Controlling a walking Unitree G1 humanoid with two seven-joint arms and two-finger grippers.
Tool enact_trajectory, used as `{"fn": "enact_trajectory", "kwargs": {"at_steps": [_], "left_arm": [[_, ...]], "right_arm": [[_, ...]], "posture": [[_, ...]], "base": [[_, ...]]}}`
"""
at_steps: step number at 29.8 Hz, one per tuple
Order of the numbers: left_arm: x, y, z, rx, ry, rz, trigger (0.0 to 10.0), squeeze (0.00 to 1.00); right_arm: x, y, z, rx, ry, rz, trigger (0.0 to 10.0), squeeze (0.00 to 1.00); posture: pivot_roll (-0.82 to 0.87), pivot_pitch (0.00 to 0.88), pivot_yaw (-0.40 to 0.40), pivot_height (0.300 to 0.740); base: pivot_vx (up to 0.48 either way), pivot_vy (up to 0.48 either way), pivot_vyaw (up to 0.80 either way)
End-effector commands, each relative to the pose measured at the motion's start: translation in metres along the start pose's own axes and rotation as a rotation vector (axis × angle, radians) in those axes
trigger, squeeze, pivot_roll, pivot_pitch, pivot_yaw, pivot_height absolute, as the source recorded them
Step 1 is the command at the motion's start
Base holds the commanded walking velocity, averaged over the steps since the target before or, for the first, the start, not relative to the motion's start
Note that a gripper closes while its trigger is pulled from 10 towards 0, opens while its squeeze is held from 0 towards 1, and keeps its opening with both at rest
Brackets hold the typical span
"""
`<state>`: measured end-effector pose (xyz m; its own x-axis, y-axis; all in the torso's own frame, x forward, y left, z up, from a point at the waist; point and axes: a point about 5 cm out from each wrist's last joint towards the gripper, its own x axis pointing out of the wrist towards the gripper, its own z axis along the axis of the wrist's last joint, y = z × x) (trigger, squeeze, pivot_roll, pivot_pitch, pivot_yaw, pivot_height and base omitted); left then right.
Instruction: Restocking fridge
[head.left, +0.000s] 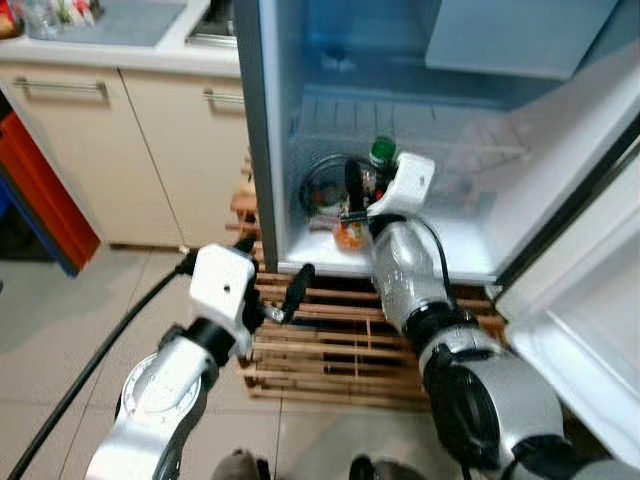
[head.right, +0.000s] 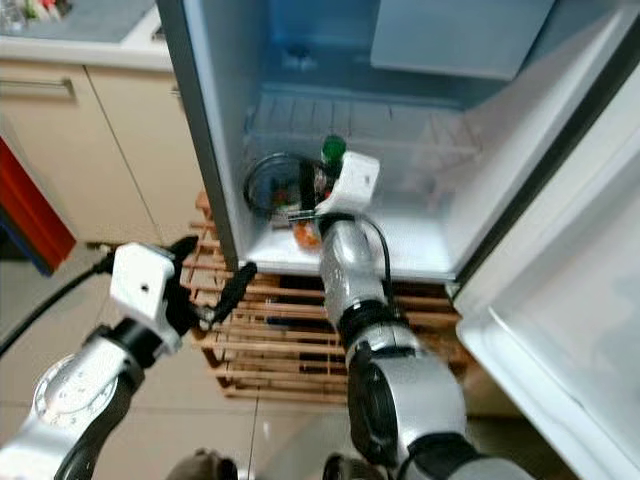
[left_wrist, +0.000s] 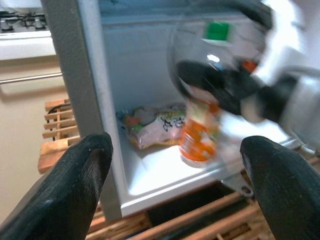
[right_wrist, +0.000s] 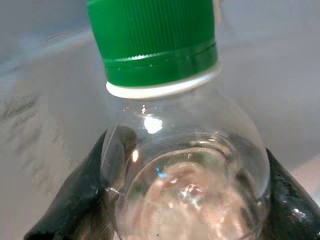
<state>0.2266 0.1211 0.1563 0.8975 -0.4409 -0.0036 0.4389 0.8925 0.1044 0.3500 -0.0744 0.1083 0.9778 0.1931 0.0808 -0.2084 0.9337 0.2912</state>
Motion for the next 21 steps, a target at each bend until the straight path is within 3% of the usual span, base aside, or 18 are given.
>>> {"fn": "enact_trajectory", "kwargs": {"at_steps": [1,4,5,9,10,13,16,18,21], "left_arm": [[0.004,-0.001,-0.002,0.005,0.001,-0.005,10.0,0.0],[0.013,0.002,-0.004,0.014,-0.002,0.0,10.0,0.0],[0.013,0.002,-0.004,0.014,-0.002,0.0,10.0,0.0],[0.018,0.008,-0.002,-0.016,-0.029,0.038,10.0,0.0],[0.018,0.008,-0.002,-0.016,-0.029,0.038,10.0,0.0],[0.003,0.017,-0.005,-0.039,-0.025,0.11,10.0,0.0],[-0.004,0.021,-0.009,-0.05,-0.008,0.141,10.0,0.0],[-0.016,0.025,-0.018,-0.057,0.03,0.168,10.0,0.0],[-0.019,0.025,-0.025,-0.059,0.045,0.166,10.0,0.0]], "right_arm": [[-0.004,0.014,-0.004,-0.015,0.004,0.054,0.0,0.0],[-0.025,0.009,-0.007,-0.076,-0.019,0.077,0.0,0.0],[-0.025,0.009,-0.007,-0.076,-0.019,0.077,0.0,0.0],[-0.069,-0.016,0.023,-0.262,-0.143,0.13,0.0,0.0],[-0.069,-0.016,0.023,-0.262,-0.143,0.13,0.0,0.0],[-0.107,-0.036,0.042,-0.361,-0.152,0.105,0.0,0.0],[-0.117,-0.039,0.046,-0.391,-0.148,0.1,0.0,0.0],[-0.131,-0.042,0.048,-0.454,-0.142,0.104,0.0,0.0],[-0.13,-0.05,0.047,-0.465,-0.097,0.062,0.0,0.0]], "posture": [[0.01,0.007,-0.046,0.74],[-0.02,0.0,-0.044,0.74],[-0.02,0.0,-0.044,0.74],[-0.08,0.0,-0.033,0.74],[-0.08,0.0,-0.033,0.74],[-0.1,0.0,-0.032,0.74],[-0.11,0.0,-0.03,0.74],[-0.12,0.0,-0.036,0.74],[-0.11,0.0,-0.04,0.74]], "base": [[0.0,0.0,0.0],[0.0,0.0,0.0],[0.0,0.0,0.0],[0.0,0.0,0.0],[0.0,0.0,0.0],[0.0,0.0,0.0],[0.0,0.0,0.0],[0.0,0.0,0.0],[0.0,0.0,0.0]]}}
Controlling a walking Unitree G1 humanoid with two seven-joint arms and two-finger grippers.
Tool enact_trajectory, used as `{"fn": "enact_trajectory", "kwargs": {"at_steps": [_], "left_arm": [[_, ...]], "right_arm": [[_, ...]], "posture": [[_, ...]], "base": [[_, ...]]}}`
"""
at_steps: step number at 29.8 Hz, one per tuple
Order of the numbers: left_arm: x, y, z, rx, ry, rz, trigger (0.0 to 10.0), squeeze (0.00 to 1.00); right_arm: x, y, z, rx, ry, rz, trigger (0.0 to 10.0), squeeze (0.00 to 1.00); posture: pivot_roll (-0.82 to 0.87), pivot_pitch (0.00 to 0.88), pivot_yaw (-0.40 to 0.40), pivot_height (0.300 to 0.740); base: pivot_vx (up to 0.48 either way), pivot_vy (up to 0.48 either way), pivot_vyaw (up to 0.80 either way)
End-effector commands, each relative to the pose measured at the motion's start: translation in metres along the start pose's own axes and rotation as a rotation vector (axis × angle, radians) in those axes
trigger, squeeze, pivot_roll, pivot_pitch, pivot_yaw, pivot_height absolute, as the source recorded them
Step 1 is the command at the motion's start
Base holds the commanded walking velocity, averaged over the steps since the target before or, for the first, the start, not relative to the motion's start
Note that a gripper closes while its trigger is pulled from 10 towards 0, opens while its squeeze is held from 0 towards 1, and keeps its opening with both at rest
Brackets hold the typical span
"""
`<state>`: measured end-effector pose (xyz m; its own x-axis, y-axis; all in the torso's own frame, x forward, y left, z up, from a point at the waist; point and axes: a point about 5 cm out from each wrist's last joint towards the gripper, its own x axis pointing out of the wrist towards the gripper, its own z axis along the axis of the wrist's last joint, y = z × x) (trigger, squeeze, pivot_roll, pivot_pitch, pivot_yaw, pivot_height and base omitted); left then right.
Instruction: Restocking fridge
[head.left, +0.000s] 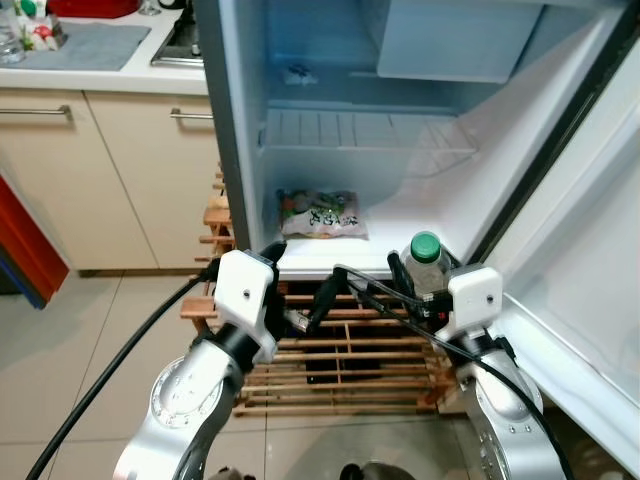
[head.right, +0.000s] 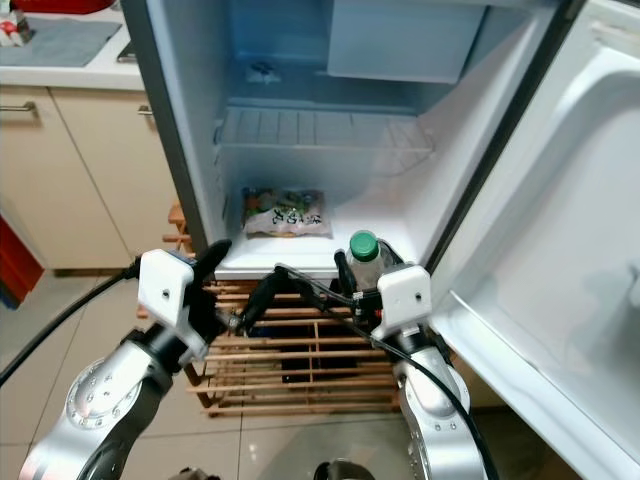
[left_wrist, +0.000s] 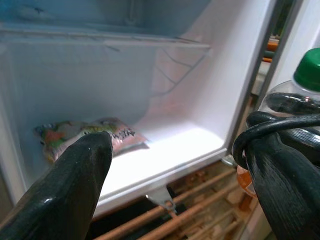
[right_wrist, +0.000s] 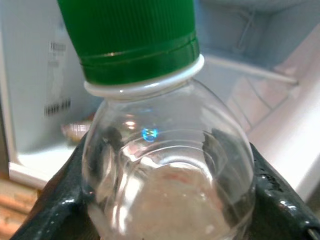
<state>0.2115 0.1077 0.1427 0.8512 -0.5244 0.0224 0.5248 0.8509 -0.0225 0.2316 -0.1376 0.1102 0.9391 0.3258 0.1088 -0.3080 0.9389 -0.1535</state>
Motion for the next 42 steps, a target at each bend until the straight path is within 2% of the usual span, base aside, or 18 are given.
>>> {"fn": "enact_trajectory", "kwargs": {"at_steps": [1,5,7,8,11,12,14,15,21,22,25,27,30,31,33,37,42], "left_arm": [[-0.016,0.046,-0.007,0.069,0.061,0.264,10.0,0.0],[0.002,0.036,-0.013,0.075,0.121,0.09,10.0,0.0],[0.013,0.037,-0.008,0.092,0.103,0.053,10.0,0.0],[0.013,0.037,-0.008,0.092,0.103,0.053,10.0,0.0],[0.03,0.033,0.001,0.087,0.09,-0.038,10.0,0.0],[0.03,0.033,0.001,0.087,0.09,-0.038,10.0,0.0],[0.039,0.029,0.007,0.075,0.074,-0.094,10.0,0.0],[0.04,0.029,0.009,0.068,0.07,-0.098,10.0,0.0],[0.036,0.031,0.01,0.025,0.073,-0.091,10.0,0.0],[0.028,0.031,0.006,-0.006,0.09,-0.078,10.0,0.0],[0.014,0.03,0.004,-0.029,0.107,-0.072,10.0,0.0],[0.011,0.032,0.005,-0.032,0.11,-0.071,10.0,0.0],[0.003,0.037,0.01,-0.024,0.104,-0.071,10.0,0.0],[-0.004,0.04,0.019,-0.029,0.089,-0.079,10.0,0.0],[-0.012,0.042,0.022,-0.026,0.086,-0.078,10.0,0.0],[-0.02,0.045,0.021,-0.038,0.08,-0.031,10.0,0.0],[-0.022,0.042,0.028,-0.028,-0.035,0.143,10.0,0.0]], "right_arm": [[-0.005,-0.024,0.015,-0.033,-0.057,-0.093,0.0,0.0],[0.023,-0.026,0.014,-0.018,-0.054,-0.096,0.0,0.0],[0.042,-0.021,0.018,0.009,-0.078,-0.08,0.0,0.0],[0.042,-0.021,0.018,0.009,-0.078,-0.08,0.0,0.0],[0.081,-0.006,0.028,0.03,-0.124,-0.034,0.0,0.0],[0.081,-0.006,0.028,0.03,-0.124,-0.034,0.0,0.0],[0.11,0.006,0.042,0.045,-0.156,-0.004,0.0,0.0],[0.117,0.01,0.045,0.048,-0.161,0.004,0.0,0.0],[0.123,0.012,0.04,0.049,-0.139,0.012,0.0,0.0],[0.122,0.012,0.03,0.052,-0.11,0.009,0.0,0.0],[0.119,0.013,0.021,0.046,-0.088,0.006,0.0,0.0],[0.119,0.013,0.018,0.043,-0.083,0.004,0.0,0.0],[0.119,0.012,0.013,0.033,-0.074,0.003,0.0,0.0],[0.118,0.01,0.008,0.026,-0.056,0.0,0.0,0.0],[0.117,0.004,0.004,0.028,-0.041,-0.017,0.0,0.0],[0.112,-0.005,0.0,0.033,-0.031,-0.053,0.0,0.0],[0.099,-0.012,-0.011,0.029,-0.017,-0.103,0.0,0.0]], "posture": [[-0.11,0.0,-0.04,0.74],[-0.09,0.0,-0.037,0.74],[-0.09,0.0,-0.025,0.74],[-0.09,0.0,-0.025,0.74],[-0.09,0.0,-0.001,0.74],[-0.09,0.0,-0.001,0.74],[-0.09,0.0,0.01,0.74],[-0.09,0.0,0.008,0.74],[-0.07,0.0,0.0,0.74],[-0.06,0.0,-0.009,0.74],[-0.05,0.0,-0.012,0.74],[-0.05,0.0,-0.013,0.74],[-0.04,0.0,-0.022,0.74],[-0.04,0.0,-0.022,0.74],[-0.02,0.0,-0.028,0.74],[-0.02,0.0,-0.036,0.74],[-0.03,0.0,-0.04,0.74]], "base": [[0.0,0.0,0.0],[0.0,0.0,0.0],[0.0,0.0,0.0],[0.0,0.0,0.0],[0.0,0.0,0.0],[0.0,0.0,0.0],[0.0,0.0,0.0],[0.0,0.0,0.0],[0.0,0.0,0.0],[0.0,0.0,0.0],[0.0,0.0,0.0],[0.0,0.0,0.0],[0.0,0.0,0.0],[0.0,0.0,0.0],[0.0,0.0,0.0],[0.0,0.0,0.0],[0.0,0.0,0.0]]}}
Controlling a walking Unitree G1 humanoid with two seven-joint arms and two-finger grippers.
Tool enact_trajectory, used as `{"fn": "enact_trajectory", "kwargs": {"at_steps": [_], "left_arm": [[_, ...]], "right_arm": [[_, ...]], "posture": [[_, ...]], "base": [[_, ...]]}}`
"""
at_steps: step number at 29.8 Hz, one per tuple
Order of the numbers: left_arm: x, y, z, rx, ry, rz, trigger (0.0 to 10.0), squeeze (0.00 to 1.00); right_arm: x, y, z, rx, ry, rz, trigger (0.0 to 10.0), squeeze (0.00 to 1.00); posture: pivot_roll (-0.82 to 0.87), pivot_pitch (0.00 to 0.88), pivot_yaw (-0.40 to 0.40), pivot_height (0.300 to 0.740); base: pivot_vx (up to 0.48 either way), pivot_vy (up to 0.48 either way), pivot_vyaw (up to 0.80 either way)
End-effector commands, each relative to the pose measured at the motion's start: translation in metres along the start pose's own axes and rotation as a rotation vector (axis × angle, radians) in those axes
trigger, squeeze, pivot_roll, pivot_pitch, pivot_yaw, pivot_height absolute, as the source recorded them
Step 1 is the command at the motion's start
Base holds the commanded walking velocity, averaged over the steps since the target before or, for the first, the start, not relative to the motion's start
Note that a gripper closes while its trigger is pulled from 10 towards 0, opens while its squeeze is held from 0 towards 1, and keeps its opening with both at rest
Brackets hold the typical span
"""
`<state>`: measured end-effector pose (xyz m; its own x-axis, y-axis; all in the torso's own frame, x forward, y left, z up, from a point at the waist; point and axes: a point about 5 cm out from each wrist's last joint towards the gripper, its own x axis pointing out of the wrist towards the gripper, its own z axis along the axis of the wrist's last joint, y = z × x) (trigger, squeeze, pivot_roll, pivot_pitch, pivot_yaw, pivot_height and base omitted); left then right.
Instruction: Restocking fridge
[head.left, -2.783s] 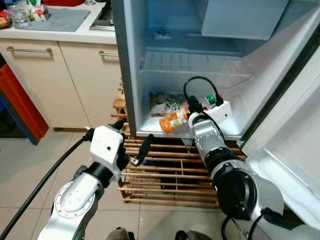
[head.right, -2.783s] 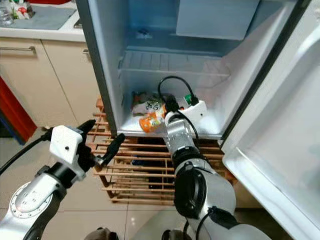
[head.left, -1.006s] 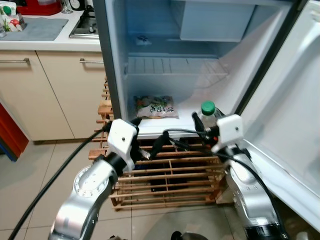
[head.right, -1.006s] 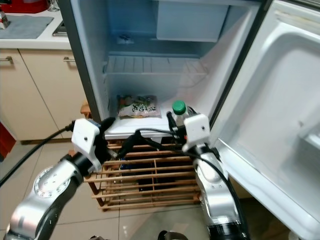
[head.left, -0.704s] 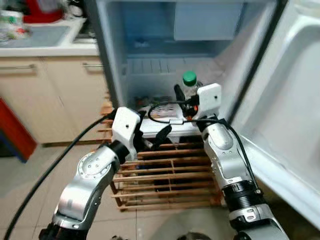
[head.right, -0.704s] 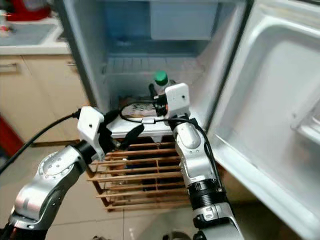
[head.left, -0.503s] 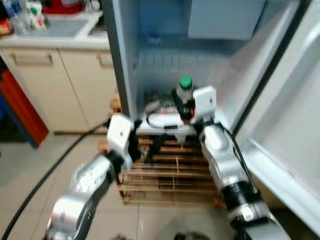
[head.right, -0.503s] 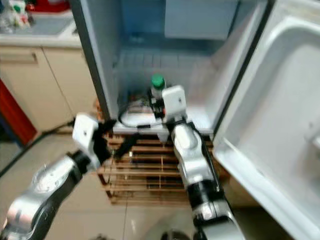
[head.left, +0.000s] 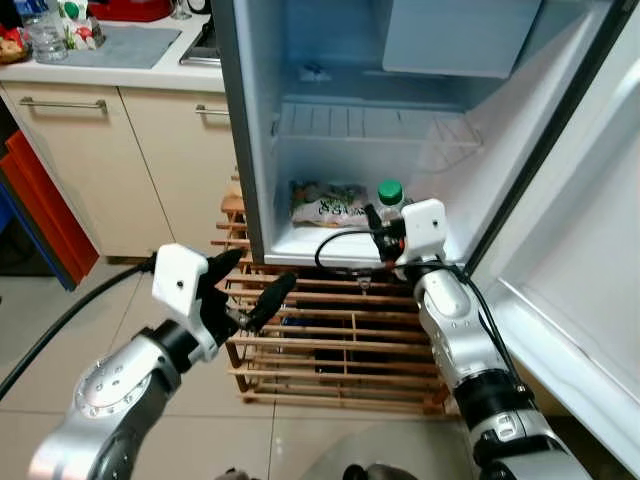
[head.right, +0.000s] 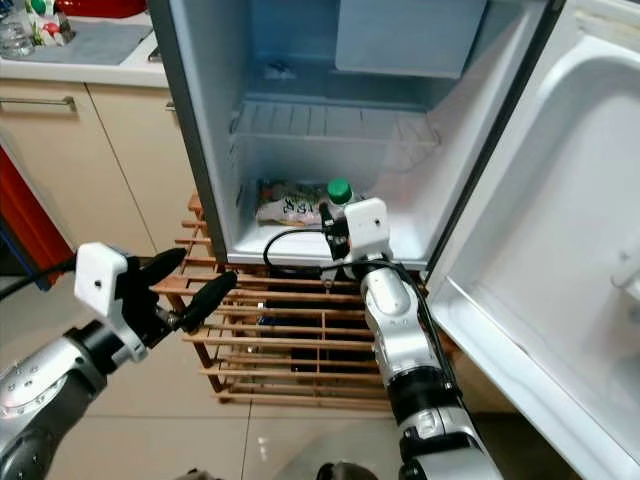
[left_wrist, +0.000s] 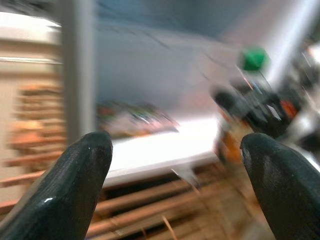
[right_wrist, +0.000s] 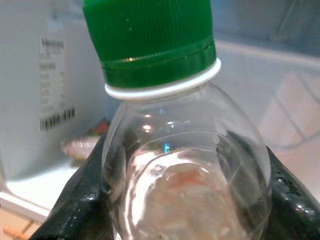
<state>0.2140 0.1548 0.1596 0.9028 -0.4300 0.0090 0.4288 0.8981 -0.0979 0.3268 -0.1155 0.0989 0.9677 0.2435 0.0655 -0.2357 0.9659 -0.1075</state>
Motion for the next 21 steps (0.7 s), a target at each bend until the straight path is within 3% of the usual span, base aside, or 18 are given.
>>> {"fn": "enact_trajectory", "kwargs": {"at_steps": [1,5,9,15,21], "left_arm": [[0.002,0.001,0.011,0.053,-0.057,0.048,10.0,0.0],[0.014,0.003,0.021,0.148,-0.104,0.079,10.0,0.0],[0.026,-0.006,0.041,0.271,-0.195,0.021,10.0,0.0],[0.034,-0.01,0.047,0.298,-0.224,-0.016,10.0,0.0],[0.035,-0.01,0.05,0.295,-0.26,-0.015,10.0,0.0]], "right_arm": [[0.003,-0.004,0.012,-0.005,-0.072,-0.024,0.0,0.0],[0.009,-0.001,0.021,0.0,-0.106,-0.031,0.0,0.0],[0.018,-0.007,0.04,-0.004,-0.182,-0.075,0.0,0.0],[0.029,-0.012,0.063,0.01,-0.259,-0.124,0.0,0.0],[0.039,-0.003,0.086,0.042,-0.337,-0.11,0.0,0.0]], "posture": [[-0.03,0.0,-0.04,0.74],[-0.03,0.0,-0.039,0.74],[-0.03,0.0,-0.037,0.74],[-0.03,0.0,-0.033,0.74],[-0.03,0.0,-0.032,0.74]], "base": [[0.0,0.0,0.0],[0.36,0.0,0.0],[0.48,0.0,0.0],[0.48,0.0,0.0],[0.474,0.0,0.0]]}}
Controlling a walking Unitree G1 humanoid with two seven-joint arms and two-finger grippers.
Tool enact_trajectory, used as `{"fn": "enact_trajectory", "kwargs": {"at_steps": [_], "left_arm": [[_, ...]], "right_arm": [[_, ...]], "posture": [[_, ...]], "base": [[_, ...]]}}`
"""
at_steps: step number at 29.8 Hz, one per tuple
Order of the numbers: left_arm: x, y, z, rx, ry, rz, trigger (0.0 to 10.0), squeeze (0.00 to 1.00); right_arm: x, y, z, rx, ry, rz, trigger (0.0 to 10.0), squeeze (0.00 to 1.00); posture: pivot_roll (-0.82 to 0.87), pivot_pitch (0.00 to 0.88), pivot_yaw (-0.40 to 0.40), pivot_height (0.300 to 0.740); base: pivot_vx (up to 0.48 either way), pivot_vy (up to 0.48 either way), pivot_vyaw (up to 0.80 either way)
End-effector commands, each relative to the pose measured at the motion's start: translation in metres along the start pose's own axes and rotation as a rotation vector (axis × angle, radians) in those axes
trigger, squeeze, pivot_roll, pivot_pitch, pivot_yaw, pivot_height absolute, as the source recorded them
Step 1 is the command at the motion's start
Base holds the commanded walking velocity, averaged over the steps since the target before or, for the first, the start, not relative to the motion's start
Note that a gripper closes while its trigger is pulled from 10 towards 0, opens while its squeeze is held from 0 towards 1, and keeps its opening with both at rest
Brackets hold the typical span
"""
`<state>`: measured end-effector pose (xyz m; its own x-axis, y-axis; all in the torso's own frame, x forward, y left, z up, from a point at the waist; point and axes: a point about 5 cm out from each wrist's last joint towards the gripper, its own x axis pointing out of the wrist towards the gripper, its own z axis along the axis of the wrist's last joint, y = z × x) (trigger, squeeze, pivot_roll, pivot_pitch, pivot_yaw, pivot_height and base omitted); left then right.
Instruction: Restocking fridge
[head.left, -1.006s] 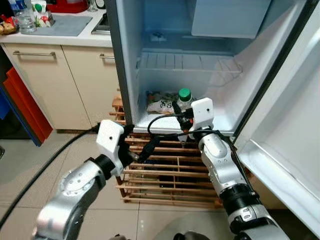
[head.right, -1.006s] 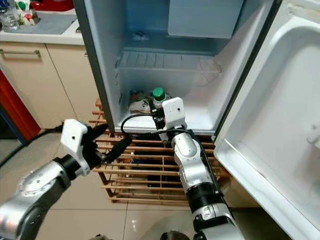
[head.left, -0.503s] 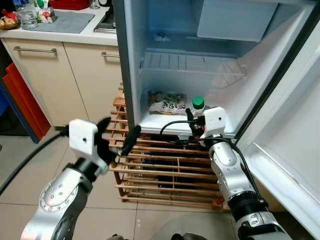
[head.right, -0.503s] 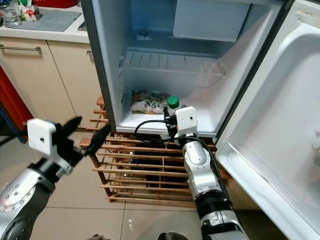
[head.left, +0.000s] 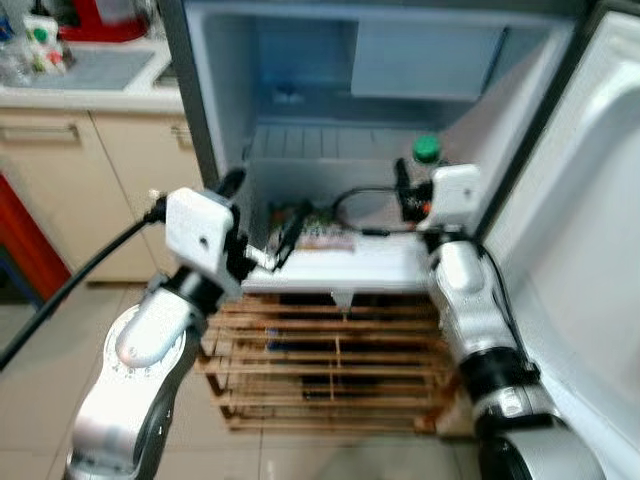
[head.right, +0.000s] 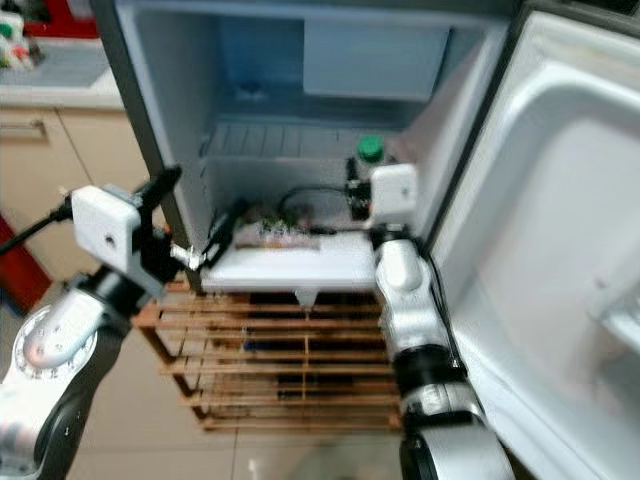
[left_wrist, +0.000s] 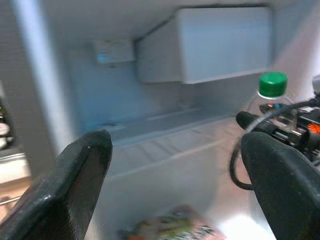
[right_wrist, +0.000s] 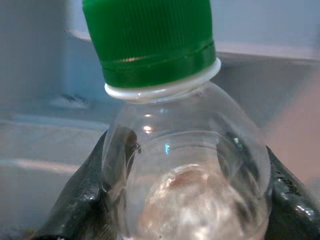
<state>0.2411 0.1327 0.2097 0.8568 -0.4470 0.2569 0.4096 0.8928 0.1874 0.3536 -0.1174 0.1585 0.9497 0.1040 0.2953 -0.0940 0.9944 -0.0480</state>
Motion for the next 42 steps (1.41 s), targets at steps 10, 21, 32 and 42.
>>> {"fn": "enact_trajectory", "kwargs": {"at_steps": [10,21,32,42], "left_arm": [[0.0,0.002,0.005,0.017,-0.056,0.019,10.0,0.0],[0.003,-0.003,-0.007,-0.042,-0.003,-0.012,10.0,0.0],[0.004,0.001,-0.029,-0.061,0.131,-0.014,10.0,0.0],[-0.001,0.007,-0.034,-0.069,0.156,0.023,10.0,0.0]], "right_arm": [[0.02,0.046,0.073,0.186,-0.257,0.182,0.0,0.0],[0.027,0.075,0.099,0.103,-0.311,0.432,0.0,0.0],[0.04,0.101,0.087,-0.055,-0.26,0.613,0.0,0.0],[0.02,0.081,0.046,0.19,-0.102,0.435,0.0,0.0]], "posture": [[-0.01,0.0,-0.04,0.74],[-0.01,0.0,-0.049,0.74],[0.03,0.0,-0.082,0.74],[0.01,0.0,-0.049,0.74]], "base": [[0.224,0.0,0.0],[0.0,0.0,0.0],[0.0,0.0,0.0],[0.0,0.0,0.0]]}}
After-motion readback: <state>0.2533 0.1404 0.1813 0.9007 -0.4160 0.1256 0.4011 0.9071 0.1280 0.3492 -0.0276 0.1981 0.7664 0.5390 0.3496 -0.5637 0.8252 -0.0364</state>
